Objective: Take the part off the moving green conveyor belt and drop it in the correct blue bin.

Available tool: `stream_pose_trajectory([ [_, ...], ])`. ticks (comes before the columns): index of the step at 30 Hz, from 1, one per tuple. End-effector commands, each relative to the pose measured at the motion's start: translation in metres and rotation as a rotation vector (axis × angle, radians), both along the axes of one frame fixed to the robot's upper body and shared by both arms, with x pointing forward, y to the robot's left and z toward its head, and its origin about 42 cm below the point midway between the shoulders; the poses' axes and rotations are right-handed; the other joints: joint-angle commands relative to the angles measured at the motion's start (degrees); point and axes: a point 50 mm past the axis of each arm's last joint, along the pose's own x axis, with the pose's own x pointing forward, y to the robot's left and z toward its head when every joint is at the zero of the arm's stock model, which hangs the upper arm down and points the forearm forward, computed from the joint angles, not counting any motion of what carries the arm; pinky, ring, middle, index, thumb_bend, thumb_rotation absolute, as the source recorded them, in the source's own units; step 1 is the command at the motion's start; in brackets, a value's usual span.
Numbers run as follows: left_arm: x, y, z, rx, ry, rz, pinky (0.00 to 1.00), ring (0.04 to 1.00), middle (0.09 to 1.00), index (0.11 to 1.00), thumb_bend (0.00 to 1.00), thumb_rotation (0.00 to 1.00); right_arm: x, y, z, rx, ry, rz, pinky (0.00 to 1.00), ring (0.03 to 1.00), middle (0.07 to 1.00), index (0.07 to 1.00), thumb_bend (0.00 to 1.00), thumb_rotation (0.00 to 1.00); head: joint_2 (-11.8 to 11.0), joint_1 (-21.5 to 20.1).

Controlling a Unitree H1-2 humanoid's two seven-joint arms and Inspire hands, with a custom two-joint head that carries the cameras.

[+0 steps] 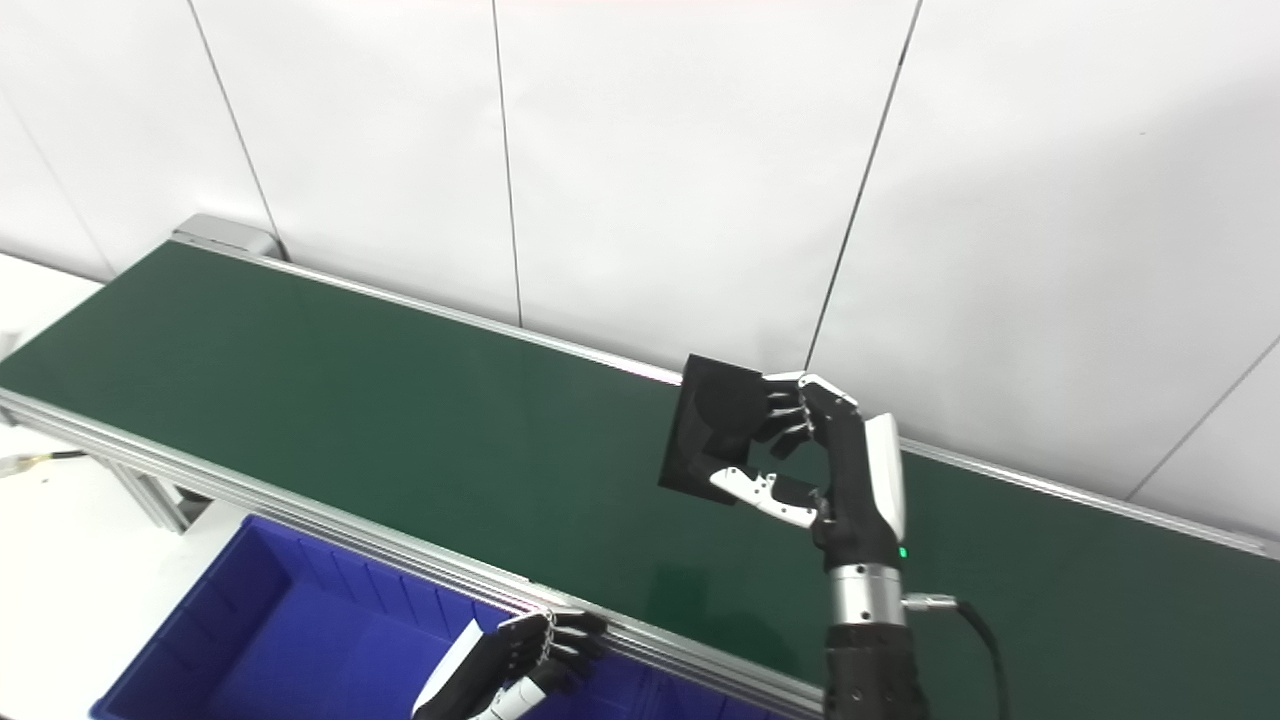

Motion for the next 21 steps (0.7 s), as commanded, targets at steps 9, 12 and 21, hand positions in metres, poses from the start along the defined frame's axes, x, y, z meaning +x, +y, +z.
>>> stream_pose_trajectory([
  [9,0.006,0.007,0.017,-0.016,-0.093,-0.013,0.51,0.598,0.669,0.734,0.76,0.92,-0.042,-0.045,0.038,0.007,-0.133,-0.039,0.34,0.449,0.51,0.519,0.5,0.0,2.46,-3.02],
  [12,0.006,0.009,0.019,-0.017,-0.097,-0.011,0.51,0.602,0.673,0.741,0.73,0.93,-0.059,-0.055,0.041,-0.009,-0.146,-0.051,0.34,0.443,0.508,0.523,0.5,0.0,4.01,-4.86],
  [21,0.003,0.022,0.029,-0.017,-0.123,-0.016,0.54,0.62,0.693,0.761,0.64,0.93,-0.106,-0.076,0.051,0.002,-0.143,-0.093,0.33,0.444,0.516,0.522,0.5,0.0,8.19,-9.27],
])
